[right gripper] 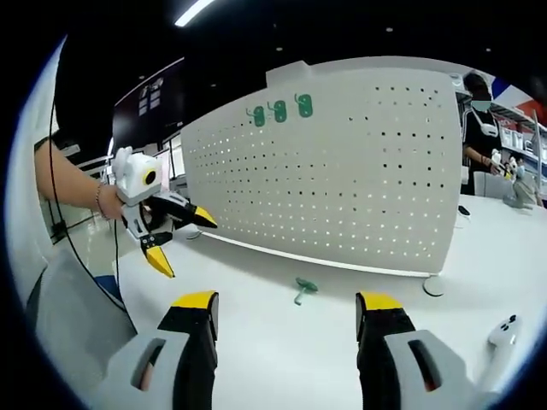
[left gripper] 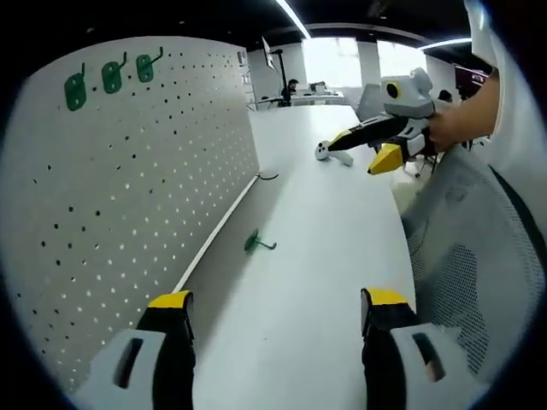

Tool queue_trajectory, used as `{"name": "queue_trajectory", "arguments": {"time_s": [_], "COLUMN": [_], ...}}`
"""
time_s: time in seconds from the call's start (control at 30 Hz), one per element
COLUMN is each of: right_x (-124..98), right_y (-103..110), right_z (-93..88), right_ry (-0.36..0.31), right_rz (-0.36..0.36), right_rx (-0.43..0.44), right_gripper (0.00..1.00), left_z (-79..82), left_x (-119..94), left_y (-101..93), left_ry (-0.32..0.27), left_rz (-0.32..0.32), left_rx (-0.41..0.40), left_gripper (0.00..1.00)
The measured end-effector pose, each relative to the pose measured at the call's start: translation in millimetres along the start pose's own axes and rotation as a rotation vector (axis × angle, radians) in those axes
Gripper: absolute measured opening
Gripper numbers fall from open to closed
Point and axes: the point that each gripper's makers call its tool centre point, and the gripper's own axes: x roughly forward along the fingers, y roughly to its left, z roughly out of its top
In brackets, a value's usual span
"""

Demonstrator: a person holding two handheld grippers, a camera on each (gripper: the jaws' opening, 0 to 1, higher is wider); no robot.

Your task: Insert the hook assembly into the mounting plate slot until the hook locks in place.

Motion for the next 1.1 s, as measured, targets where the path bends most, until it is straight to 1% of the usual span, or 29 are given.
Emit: {"name": "queue_trajectory", "arguments": {"time_s": [0.17, 0.23, 0.4, 0.57, 0.63, 0.67, 0.77, 0.83, 0.93, 1.1], "right_x": [0.6, 0.3, 0.4, 1.4, 1.8, 1.7, 2.0, 2.2, 2.7, 2.5], "right_y": [1.0, 0.9, 1.9, 3.2, 3.4, 3.3, 3.3, 3.4, 4.3, 4.9], "right_z": [-0.3, -0.3, 0.0, -3.1, -3.9, -4.6, -6.2, -5.8, -6.5, -6.5], "right_ry": [0.001, 0.001, 0.001, 0.016, 0.02, 0.023, 0.025, 0.024, 0.027, 0.03], "right_rz": [0.005, 0.004, 0.006, 0.011, 0.013, 0.012, 0.015, 0.016, 0.02, 0.02], "right_rx": [0.003, 0.002, -0.001, 0.001, 0.004, 0.006, 0.017, 0.018, 0.021, 0.015], "right_gripper": [0.64, 0.63, 0.63, 0.63, 0.64, 0.64, 0.65, 0.65, 0.65, 0.64], "left_z": [1.1, -0.5, -4.6, -8.7, -10.6, -10.0, -6.9, -6.4, -9.8, -3.9], "left_x": [7.0, 9.5, 14.9, 20.9, 24.6, 25.5, 30.3, 34.0, 39.1, 45.8], "left_y": [-1.3, 0.1, 4.1, 6.2, 6.8, 7.3, 10.2, 12.9, 14.9, 18.9], "left_ry": [0.019, 0.034, 0.062, 0.092, 0.108, 0.109, 0.095, 0.092, 0.115, 0.117], "left_rz": [-0.03, -0.03, -0.042, -0.055, -0.066, -0.067, -0.081, -0.085, -0.094, -0.11], "left_rx": [0.014, 0.035, 0.053, 0.066, 0.083, 0.083, 0.042, 0.029, 0.042, 0.05], "left_gripper": [0.83, 0.85, 0.84, 0.85, 0.85, 0.85, 0.85, 0.85, 0.85, 0.84]}}
